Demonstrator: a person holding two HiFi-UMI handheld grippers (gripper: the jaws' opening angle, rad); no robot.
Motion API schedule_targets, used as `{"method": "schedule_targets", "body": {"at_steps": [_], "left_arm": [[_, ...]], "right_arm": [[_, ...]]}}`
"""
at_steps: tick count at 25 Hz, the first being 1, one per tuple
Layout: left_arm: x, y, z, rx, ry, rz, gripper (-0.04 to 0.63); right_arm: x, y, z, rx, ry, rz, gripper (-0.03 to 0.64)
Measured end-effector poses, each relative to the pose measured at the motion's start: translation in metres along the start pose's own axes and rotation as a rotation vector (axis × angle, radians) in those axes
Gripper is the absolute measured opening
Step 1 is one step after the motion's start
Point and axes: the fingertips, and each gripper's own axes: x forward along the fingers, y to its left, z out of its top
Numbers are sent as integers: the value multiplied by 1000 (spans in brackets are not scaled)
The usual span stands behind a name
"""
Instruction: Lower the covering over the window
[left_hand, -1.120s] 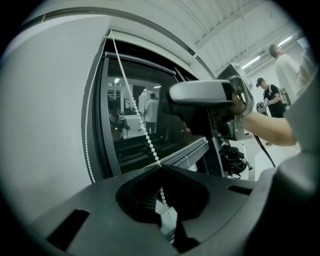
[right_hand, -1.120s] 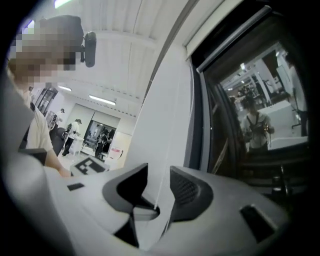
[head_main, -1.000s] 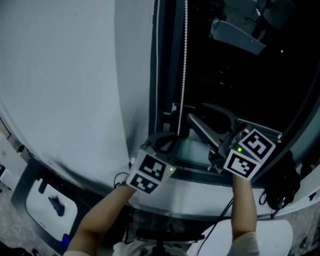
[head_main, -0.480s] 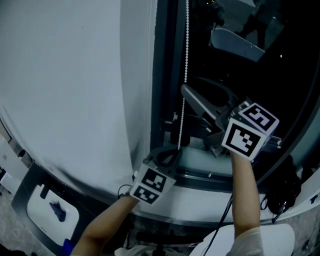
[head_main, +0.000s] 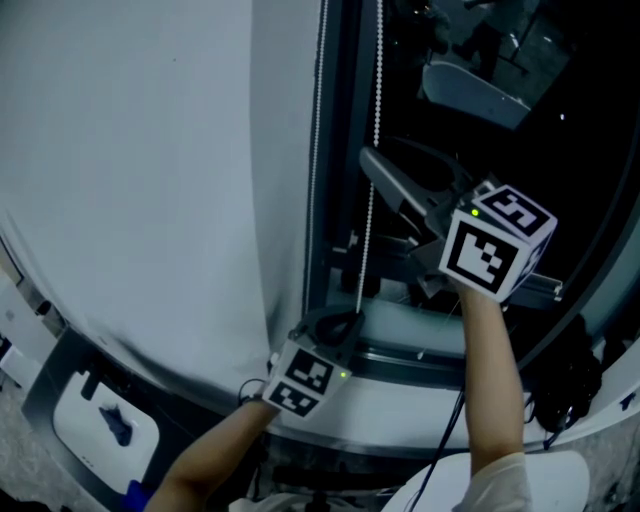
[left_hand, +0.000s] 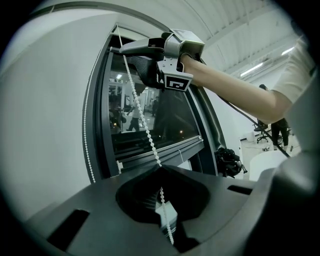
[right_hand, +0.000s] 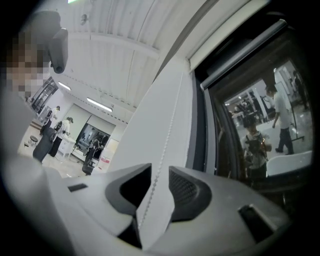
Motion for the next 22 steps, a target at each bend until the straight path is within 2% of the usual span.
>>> {"method": "schedule_targets", "body": {"at_steps": [4,10,13,18,22], "left_arm": [[-1,-1,-5,-3,3,1,11],[-2,2,-6,2,-2,11,11],[-4,2,-5,-1,-15,9,12],[-10,2,-11,-126,-31,-29,14],[-24,15,16,-199,-124,-10,47]], "right_arm": [[3,0,2,-24,-9,-15,40],[4,4,2,-48,-15,-15,16],[3,4,2,-98,-12,-38,12],[-2,1,0,-96,-9,-48,11],[-2,6,-5,-135,24,-42,9]]}}
